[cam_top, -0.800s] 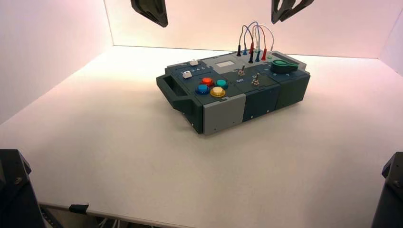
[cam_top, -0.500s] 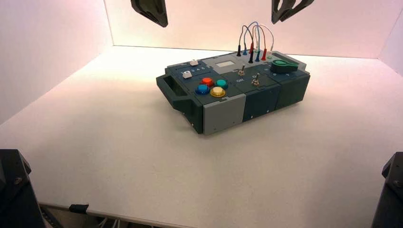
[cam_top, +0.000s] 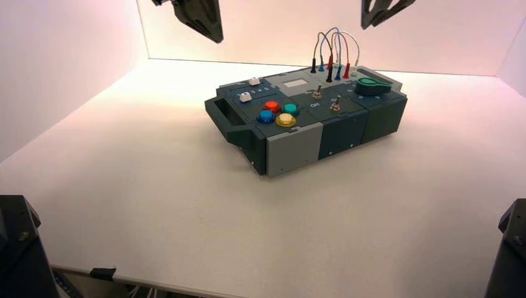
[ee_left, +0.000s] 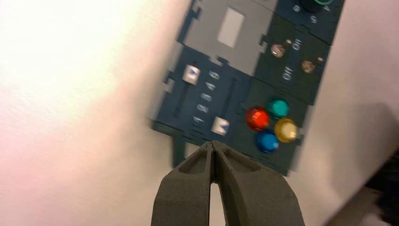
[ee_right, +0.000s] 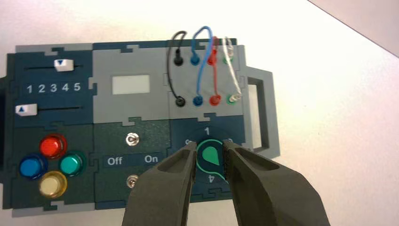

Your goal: Move the box away.

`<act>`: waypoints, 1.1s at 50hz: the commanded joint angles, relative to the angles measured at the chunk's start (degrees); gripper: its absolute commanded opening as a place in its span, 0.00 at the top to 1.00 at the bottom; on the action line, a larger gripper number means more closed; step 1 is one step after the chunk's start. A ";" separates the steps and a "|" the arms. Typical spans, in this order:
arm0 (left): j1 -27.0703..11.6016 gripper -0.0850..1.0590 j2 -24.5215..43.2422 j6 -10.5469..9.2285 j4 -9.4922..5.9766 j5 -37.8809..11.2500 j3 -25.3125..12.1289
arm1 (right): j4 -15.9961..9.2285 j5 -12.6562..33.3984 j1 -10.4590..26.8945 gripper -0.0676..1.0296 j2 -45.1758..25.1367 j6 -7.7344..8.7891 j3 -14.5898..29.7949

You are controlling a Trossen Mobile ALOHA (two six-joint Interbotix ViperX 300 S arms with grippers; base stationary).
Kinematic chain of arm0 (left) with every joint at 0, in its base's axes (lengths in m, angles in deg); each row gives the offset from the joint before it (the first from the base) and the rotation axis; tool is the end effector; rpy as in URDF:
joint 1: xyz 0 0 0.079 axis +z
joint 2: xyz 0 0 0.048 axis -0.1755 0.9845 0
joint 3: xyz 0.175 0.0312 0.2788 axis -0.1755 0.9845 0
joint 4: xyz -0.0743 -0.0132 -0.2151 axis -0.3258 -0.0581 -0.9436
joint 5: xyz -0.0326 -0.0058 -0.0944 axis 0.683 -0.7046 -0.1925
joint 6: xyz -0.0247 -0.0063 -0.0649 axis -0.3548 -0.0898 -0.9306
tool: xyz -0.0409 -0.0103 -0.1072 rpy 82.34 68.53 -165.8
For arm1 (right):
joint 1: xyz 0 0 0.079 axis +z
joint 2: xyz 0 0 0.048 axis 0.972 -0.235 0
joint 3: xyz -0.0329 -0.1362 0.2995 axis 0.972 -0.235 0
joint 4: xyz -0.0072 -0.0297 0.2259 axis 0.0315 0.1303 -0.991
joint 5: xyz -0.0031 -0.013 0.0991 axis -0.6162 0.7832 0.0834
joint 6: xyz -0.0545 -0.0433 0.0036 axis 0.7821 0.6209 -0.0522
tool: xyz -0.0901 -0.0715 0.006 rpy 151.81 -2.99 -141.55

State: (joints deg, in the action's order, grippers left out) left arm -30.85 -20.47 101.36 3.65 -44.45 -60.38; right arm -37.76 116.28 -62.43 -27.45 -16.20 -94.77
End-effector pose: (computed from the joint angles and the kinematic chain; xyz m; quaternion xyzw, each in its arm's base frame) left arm 0.3613 -0.2133 0.1329 0.0718 0.5432 -0.3629 0.7537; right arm 0.3933 0.0965 0.1614 -0.1207 0.4868 0.1357 0.8544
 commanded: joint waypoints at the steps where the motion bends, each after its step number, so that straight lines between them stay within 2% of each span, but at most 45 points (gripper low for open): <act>1: -0.97 0.95 -2.37 -5.10 0.09 -0.97 -0.09 | 0.09 1.32 -2.81 0.68 1.67 -1.67 2.11; 4: -1.23 0.95 -3.08 -7.82 0.09 -1.85 0.35 | 0.09 2.02 -4.39 0.68 1.67 -2.02 2.55; 9: -1.41 0.95 -5.10 -14.24 0.09 -2.81 2.99 | 0.09 2.81 -7.65 0.73 1.05 -2.55 2.81; 14: -1.41 0.95 -7.29 -18.72 0.09 -3.60 6.06 | 0.09 2.90 -9.67 0.85 -0.09 -2.37 2.72; 21: -1.76 0.95 -9.84 -22.59 0.18 -4.22 9.93 | -0.09 3.52 -10.11 0.94 -0.97 -2.29 2.72; 24: -2.37 0.95 -10.99 -25.05 0.26 -4.66 11.25 | -0.26 4.48 -10.11 0.96 -1.49 -2.11 2.81; 27: -3.78 0.95 -11.87 -28.56 0.70 -4.48 12.13 | -0.35 5.36 -10.11 0.96 -2.29 -1.49 2.90; 31: -5.63 0.95 -11.95 -31.29 1.58 -3.52 12.48 | -0.26 5.89 -10.28 0.96 -3.08 -0.62 3.16; 37: -9.14 0.95 -10.90 -37.09 3.78 1.23 13.71 | -0.26 6.94 -10.63 0.96 -4.83 0.79 3.78; 38: -9.58 0.95 -10.55 -38.14 3.87 2.11 14.06 | -0.26 7.21 -10.63 0.96 -5.27 1.05 3.96; 39: -9.58 0.95 -10.55 -38.14 3.87 2.11 14.06 | -0.26 7.21 -10.63 0.96 -5.27 1.05 3.96; 41: -11.16 0.95 -9.23 -40.61 3.87 3.87 14.68 | -0.26 8.17 -11.25 0.96 -6.42 2.02 4.13; 44: -12.30 0.95 -7.82 -42.10 3.96 5.19 14.85 | -0.35 9.14 -11.60 0.96 -7.21 3.16 4.31; 49: -13.10 0.95 -6.33 -43.42 4.13 7.29 15.12 | -0.44 11.07 -12.22 0.96 -8.53 4.92 4.31; 55: -13.36 0.95 -4.83 -45.00 5.01 10.37 15.91 | -0.53 13.27 -12.30 0.96 -9.67 5.98 4.31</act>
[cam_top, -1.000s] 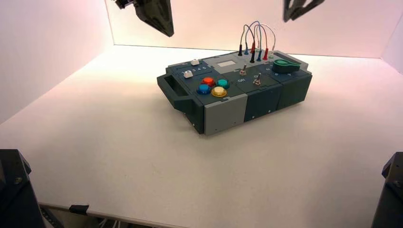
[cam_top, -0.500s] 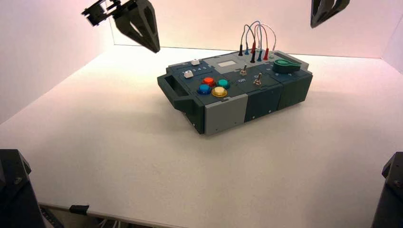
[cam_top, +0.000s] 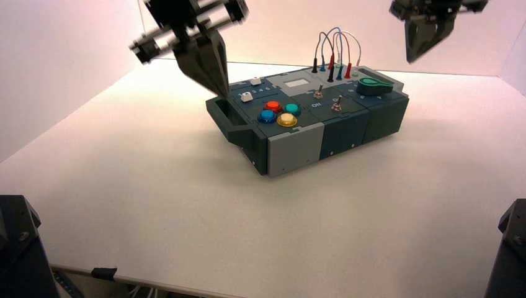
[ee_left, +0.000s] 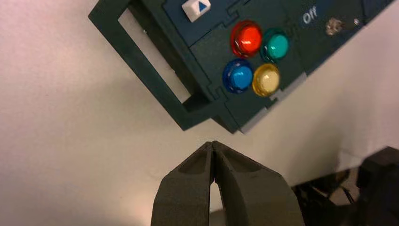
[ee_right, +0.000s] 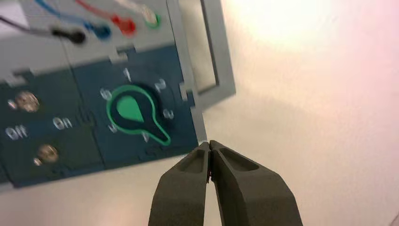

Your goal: Move the box away.

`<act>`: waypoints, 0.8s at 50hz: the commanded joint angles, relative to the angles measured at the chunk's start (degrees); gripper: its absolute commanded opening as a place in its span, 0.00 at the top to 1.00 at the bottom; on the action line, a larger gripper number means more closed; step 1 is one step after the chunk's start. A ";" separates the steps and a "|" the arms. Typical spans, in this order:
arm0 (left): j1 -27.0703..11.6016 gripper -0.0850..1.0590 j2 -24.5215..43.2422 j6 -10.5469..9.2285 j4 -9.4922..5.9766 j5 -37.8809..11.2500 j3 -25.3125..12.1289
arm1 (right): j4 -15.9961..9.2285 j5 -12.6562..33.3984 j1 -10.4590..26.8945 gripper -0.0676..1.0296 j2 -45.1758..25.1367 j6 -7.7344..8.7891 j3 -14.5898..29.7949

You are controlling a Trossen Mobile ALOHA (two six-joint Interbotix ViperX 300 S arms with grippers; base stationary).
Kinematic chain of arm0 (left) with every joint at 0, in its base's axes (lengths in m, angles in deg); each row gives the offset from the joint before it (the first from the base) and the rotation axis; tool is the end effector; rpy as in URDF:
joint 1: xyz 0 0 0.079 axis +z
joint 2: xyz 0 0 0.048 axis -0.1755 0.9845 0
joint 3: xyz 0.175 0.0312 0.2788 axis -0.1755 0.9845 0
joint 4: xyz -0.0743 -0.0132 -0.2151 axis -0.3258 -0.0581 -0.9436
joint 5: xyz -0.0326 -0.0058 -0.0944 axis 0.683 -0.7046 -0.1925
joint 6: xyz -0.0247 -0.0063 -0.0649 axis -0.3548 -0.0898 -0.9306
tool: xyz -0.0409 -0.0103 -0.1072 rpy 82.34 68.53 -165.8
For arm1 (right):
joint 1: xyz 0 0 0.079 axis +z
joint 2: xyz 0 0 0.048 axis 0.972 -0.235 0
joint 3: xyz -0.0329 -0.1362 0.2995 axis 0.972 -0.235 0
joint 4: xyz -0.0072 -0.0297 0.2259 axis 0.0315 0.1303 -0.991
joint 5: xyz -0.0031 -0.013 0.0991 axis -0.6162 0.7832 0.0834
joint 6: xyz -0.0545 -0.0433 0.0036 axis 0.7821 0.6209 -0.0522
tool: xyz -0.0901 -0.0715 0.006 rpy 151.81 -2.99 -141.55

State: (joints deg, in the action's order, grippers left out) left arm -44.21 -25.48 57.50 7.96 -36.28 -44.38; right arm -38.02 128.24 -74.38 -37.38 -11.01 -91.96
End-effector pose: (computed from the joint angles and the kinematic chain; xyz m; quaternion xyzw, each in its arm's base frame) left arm 0.2511 -0.2349 0.0758 -0.1011 0.6706 -0.1707 0.7148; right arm 0.3850 0.0125 0.0966 -0.0983 0.6303 0.0816 0.7658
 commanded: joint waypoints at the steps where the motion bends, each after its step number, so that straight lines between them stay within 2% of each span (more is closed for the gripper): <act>1: 0.00 0.95 0.35 -1.23 0.88 2.29 -0.09 | -0.26 1.49 -0.35 0.96 0.09 0.79 1.49; 2: 0.00 0.95 0.35 -1.23 0.88 2.29 -0.09 | -0.26 1.49 -0.35 0.96 0.09 0.79 1.49; 4: -0.26 0.95 1.41 -2.72 1.85 2.37 -0.09 | -0.26 1.85 -0.35 0.96 -0.70 0.97 1.41; 8: -1.05 0.95 2.11 -3.96 2.20 1.85 -0.18 | -0.26 1.85 -0.35 0.96 -1.32 1.05 1.23; 20: -5.89 0.95 3.16 -5.71 2.20 0.53 -0.26 | -0.26 1.76 -0.35 0.96 -3.52 1.05 0.70; 27: -8.44 0.95 2.90 -7.47 3.34 0.35 -0.44 | -0.26 1.14 -0.35 0.96 -4.13 1.05 0.70; 31: -8.79 0.95 3.43 -9.32 5.45 0.35 0.00 | -0.18 0.62 -0.35 0.96 -4.48 1.05 0.62; 32: -8.79 0.95 3.78 -10.46 7.38 0.26 0.18 | -0.09 0.18 -0.35 0.96 -4.75 1.14 0.53; 35: -8.88 0.95 4.04 -12.13 9.40 0.09 0.18 | 0.09 -0.26 -0.35 0.96 -4.92 1.05 0.44; 39: -8.88 0.95 4.04 -16.61 15.03 -0.44 -0.44 | 0.00 -0.97 -0.35 0.96 -5.36 1.05 0.35; 40: -8.88 0.95 4.04 -17.05 15.82 -0.62 -0.70 | 0.00 -0.97 -0.35 0.96 -5.54 1.05 0.35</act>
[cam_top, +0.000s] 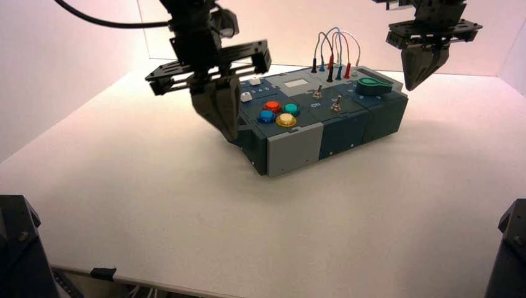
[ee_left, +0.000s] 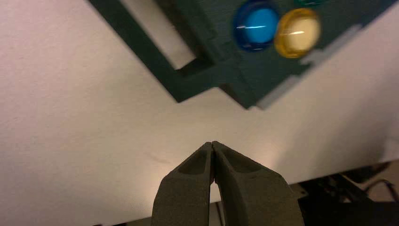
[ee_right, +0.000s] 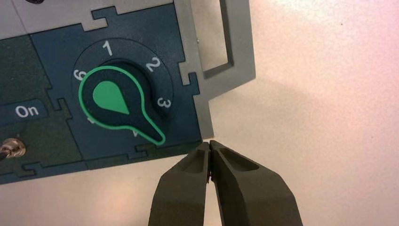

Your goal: Move the box away.

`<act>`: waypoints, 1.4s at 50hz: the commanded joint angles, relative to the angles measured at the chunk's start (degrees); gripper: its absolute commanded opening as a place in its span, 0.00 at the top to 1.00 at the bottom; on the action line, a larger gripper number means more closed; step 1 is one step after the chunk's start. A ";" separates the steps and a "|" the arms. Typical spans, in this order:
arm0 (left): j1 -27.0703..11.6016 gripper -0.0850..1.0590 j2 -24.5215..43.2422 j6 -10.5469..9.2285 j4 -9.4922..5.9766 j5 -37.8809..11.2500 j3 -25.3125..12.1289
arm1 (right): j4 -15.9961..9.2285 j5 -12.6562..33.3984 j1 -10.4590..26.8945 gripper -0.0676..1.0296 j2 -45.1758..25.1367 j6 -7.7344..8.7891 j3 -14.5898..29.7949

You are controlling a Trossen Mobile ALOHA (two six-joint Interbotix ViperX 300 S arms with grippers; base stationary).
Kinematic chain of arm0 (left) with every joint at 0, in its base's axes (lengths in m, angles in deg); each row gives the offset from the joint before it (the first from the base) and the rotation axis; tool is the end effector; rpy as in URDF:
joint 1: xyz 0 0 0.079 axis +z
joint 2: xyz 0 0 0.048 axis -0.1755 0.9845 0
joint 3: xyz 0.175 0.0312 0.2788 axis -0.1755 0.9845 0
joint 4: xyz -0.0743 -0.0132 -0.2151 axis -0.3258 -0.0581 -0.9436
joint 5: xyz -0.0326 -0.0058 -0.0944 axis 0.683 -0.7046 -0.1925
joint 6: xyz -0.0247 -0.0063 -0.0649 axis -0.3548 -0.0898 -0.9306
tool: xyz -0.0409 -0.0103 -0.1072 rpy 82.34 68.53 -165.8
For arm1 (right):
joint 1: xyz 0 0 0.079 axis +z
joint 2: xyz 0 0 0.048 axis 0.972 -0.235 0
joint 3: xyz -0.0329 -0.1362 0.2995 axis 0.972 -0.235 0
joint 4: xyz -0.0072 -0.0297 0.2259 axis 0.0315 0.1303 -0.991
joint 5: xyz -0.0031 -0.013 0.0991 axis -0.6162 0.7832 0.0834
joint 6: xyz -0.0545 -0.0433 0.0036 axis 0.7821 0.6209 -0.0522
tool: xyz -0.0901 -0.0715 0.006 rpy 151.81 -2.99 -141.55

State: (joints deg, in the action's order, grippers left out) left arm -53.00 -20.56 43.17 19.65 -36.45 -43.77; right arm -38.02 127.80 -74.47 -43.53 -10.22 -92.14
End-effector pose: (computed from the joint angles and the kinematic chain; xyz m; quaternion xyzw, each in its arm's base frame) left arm 0.2149 -0.2431 0.0378 -0.0243 0.7061 -0.1254 0.6965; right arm 0.3798 0.0118 0.0547 -0.0999 0.6684 0.0894 0.7316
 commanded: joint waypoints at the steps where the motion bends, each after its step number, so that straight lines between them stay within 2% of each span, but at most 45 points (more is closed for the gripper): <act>1: 0.00 0.95 -0.88 -3.34 4.92 -0.62 -1.49 | 0.09 -0.62 -0.26 0.96 0.53 0.26 0.62; 3: 0.00 0.95 -0.70 -4.04 6.06 -1.14 -1.85 | 0.09 -0.62 -0.26 0.96 0.35 0.26 0.62; 6: -0.09 0.95 -0.53 -4.13 6.33 -1.41 -2.37 | 0.09 -0.62 -0.26 0.96 0.18 0.26 0.79; 10: 0.00 0.95 -0.18 -4.04 5.80 -2.11 -3.34 | 0.18 -0.62 -0.26 0.96 -0.09 0.26 0.88; 11: 0.00 0.95 0.00 -3.60 5.10 -3.25 -4.22 | 0.18 -0.62 -0.26 0.96 -0.26 0.26 1.05; 13: 0.00 0.95 0.00 -3.25 4.83 -3.96 -4.75 | 0.18 -0.62 -0.26 0.96 -0.44 0.35 1.05; 34: 0.00 0.95 3.52 -2.02 4.48 -10.99 -8.79 | 0.18 -0.53 -0.26 0.96 -0.53 0.26 1.67; 44: -0.09 0.95 5.36 -1.49 4.31 -10.99 -9.32 | 0.18 -0.53 -0.26 0.96 -0.44 0.35 1.67; 50: -0.09 0.95 8.35 0.18 4.31 -10.11 -9.84 | 0.18 -0.53 -0.26 0.96 -0.44 0.26 1.76; 53: -0.09 0.95 9.14 0.35 4.31 -9.67 -9.93 | 0.18 -0.53 -0.26 0.96 -0.26 0.26 1.67; 70: 0.00 0.95 11.60 1.05 6.50 -4.57 -11.43 | 0.18 -0.70 -0.26 0.96 -0.18 0.26 1.41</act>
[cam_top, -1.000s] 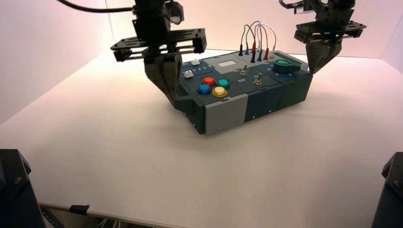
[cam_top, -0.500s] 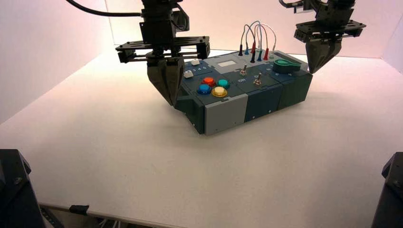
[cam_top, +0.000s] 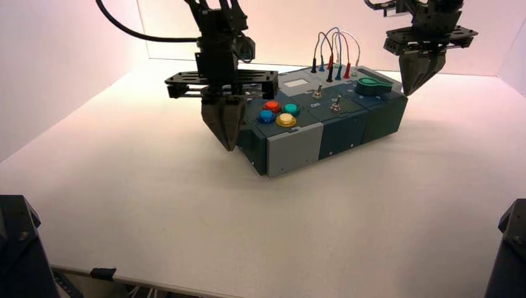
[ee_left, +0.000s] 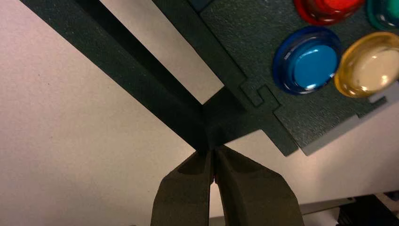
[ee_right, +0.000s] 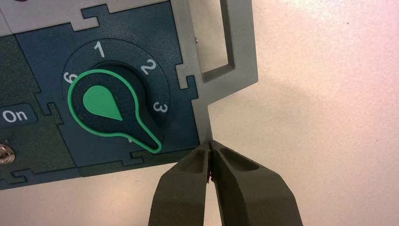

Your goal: Move the box away.

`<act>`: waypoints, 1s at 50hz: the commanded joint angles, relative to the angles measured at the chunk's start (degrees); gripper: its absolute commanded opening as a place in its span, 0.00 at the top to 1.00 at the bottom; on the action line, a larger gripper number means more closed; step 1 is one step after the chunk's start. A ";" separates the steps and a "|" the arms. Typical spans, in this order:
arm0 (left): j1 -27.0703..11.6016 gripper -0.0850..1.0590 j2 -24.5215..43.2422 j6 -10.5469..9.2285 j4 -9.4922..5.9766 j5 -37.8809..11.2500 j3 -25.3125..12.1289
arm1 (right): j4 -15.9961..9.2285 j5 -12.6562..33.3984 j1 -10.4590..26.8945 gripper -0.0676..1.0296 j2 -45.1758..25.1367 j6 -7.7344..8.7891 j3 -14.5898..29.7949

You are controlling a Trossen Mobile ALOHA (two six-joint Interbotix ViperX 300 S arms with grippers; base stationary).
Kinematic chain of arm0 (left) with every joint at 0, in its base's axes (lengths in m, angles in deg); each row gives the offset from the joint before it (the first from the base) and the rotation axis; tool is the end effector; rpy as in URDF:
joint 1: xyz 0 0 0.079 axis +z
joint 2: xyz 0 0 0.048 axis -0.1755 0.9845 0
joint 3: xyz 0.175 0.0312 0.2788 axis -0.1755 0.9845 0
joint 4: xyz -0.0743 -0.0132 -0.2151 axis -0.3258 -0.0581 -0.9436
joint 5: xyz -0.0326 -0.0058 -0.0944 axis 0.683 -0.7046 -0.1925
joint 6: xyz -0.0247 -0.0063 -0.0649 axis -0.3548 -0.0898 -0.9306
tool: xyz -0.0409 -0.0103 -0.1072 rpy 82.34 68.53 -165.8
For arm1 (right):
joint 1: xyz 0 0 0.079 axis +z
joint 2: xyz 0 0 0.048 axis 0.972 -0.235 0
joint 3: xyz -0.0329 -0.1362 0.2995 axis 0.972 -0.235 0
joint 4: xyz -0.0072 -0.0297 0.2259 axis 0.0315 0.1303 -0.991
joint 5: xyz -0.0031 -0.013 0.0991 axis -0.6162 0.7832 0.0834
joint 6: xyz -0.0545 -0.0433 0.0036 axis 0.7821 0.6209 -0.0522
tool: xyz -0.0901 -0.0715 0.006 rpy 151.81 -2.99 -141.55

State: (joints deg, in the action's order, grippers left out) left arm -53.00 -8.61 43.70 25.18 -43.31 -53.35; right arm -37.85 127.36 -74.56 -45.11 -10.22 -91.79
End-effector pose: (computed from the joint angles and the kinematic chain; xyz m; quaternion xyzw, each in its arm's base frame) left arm 0.2382 -0.2539 0.0048 0.0542 0.7416 -0.1080 0.6599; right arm 0.3815 0.0108 0.0460 -0.1004 0.6735 0.0893 0.7269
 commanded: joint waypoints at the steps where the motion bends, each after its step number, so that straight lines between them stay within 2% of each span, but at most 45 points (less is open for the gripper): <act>1: 0.18 0.95 -0.09 0.53 1.14 2.46 -1.93 | 0.00 -0.26 -0.18 0.96 1.49 0.26 1.05; 10: 2.90 0.95 1.49 1.85 2.72 4.04 -2.72 | 0.00 -0.62 -0.18 0.96 1.49 0.35 0.79; 15: 3.96 0.95 1.58 2.37 2.81 4.92 -2.72 | 0.00 -1.23 -0.18 0.96 1.58 0.26 0.62; 21: 7.03 0.95 1.58 4.31 3.34 6.33 -3.78 | 0.00 -1.67 -0.18 0.96 1.76 0.35 0.35; 29: 8.35 0.95 1.85 5.45 4.04 8.09 -5.45 | 0.00 -1.93 -0.18 0.96 2.29 0.35 0.00; 48: 9.05 0.95 4.83 6.77 6.59 8.26 -10.72 | 0.00 -2.99 -0.18 0.96 3.43 0.09 -1.32; 50: 9.32 0.95 5.89 7.47 6.77 8.26 -12.04 | 0.00 -3.87 -0.18 0.96 4.31 -0.09 -1.85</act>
State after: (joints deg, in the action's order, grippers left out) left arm -43.68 -2.72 50.03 31.69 -35.92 -61.87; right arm -37.94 124.54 -74.56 -43.71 -10.22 -93.63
